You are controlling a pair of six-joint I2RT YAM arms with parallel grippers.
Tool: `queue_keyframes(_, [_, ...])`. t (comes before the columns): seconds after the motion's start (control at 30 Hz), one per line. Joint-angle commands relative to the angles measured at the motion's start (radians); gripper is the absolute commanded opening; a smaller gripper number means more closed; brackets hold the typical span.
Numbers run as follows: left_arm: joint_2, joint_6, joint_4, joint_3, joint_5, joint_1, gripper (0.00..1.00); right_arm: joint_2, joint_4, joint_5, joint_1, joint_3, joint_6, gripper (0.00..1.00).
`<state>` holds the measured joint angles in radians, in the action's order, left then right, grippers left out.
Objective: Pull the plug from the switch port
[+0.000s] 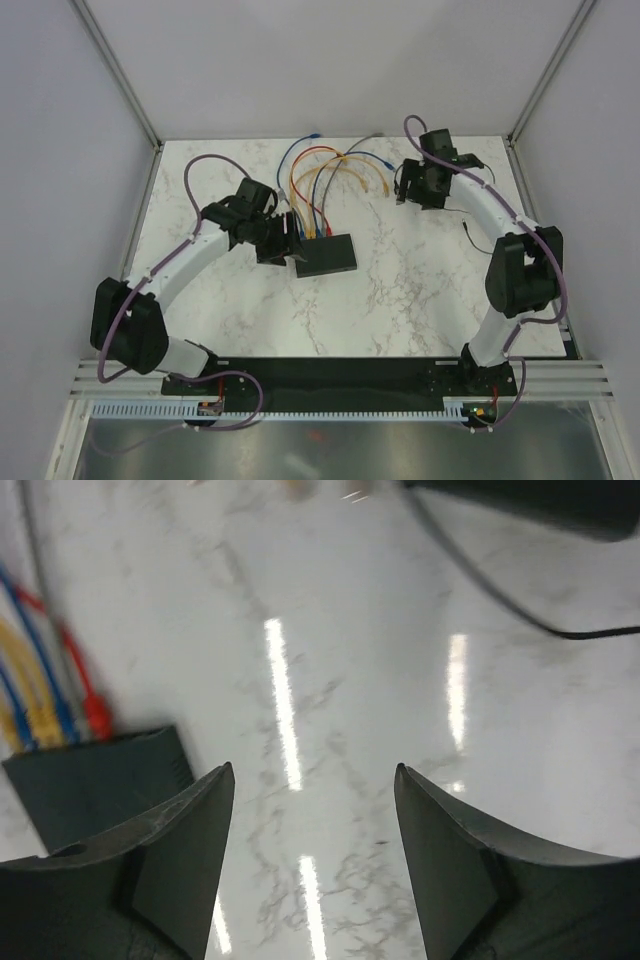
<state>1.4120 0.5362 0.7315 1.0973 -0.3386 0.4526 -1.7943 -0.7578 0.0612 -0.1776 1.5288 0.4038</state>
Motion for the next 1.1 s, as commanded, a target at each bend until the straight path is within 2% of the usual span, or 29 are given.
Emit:
queue_keyframes(0.0, [0.083, -0.001, -0.003, 0.071, 0.019, -0.032, 0.69, -0.022, 0.146, -0.311, -0.077, -0.093, -0.008, 0.73])
queue_keyframes(0.03, [0.097, -0.001, -0.003, 0.087, 0.019, -0.049, 0.69, -0.046, 0.182, -0.333, -0.098, -0.104, -0.003, 0.72])
queue_keyframes(0.07, [0.122, 0.010, -0.082, 0.090, 0.050, -0.063, 0.81, -0.060, 0.195, -0.395, -0.105, -0.113, -0.005, 0.72])
queue_keyframes(0.1, [0.133, 0.013, -0.087, 0.090, -0.056, -0.078, 0.81, -0.077, 0.216, -0.426, -0.115, -0.114, -0.017, 0.71])
queue_keyframes(0.13, [0.143, 0.019, -0.093, 0.085, -0.065, -0.112, 0.81, -0.106, 0.224, -0.445, -0.135, -0.116, -0.026, 0.70])
queue_keyframes(0.3, [0.251, 0.022, -0.155, 0.082, -0.138, -0.158, 0.76, -0.177, 0.244, -0.511, -0.166, -0.114, -0.062, 0.63])
queue_keyframes(0.43, [0.323, 0.024, -0.192, 0.108, -0.166, -0.158, 0.72, -0.208, 0.290, -0.563, -0.177, -0.133, -0.045, 0.48])
queue_keyframes(0.6, [0.393, 0.039, -0.196, 0.122, -0.168, -0.157, 0.67, -0.235, 0.304, -0.575, -0.200, -0.157, -0.049, 0.41])
queue_keyframes(0.73, [0.415, 0.041, -0.198, 0.113, -0.158, -0.155, 0.65, -0.226, 0.331, -0.586, -0.204, -0.217, -0.037, 0.33])
queue_keyframes(0.97, [0.415, 0.036, -0.199, 0.064, -0.158, -0.154, 0.63, -0.177, 0.406, -0.647, -0.250, -0.349, 0.003, 0.25])
queue_keyframes(1.07, [0.407, 0.031, -0.207, 0.039, -0.158, -0.146, 0.62, -0.133, 0.436, -0.649, -0.278, -0.418, 0.038, 0.17])
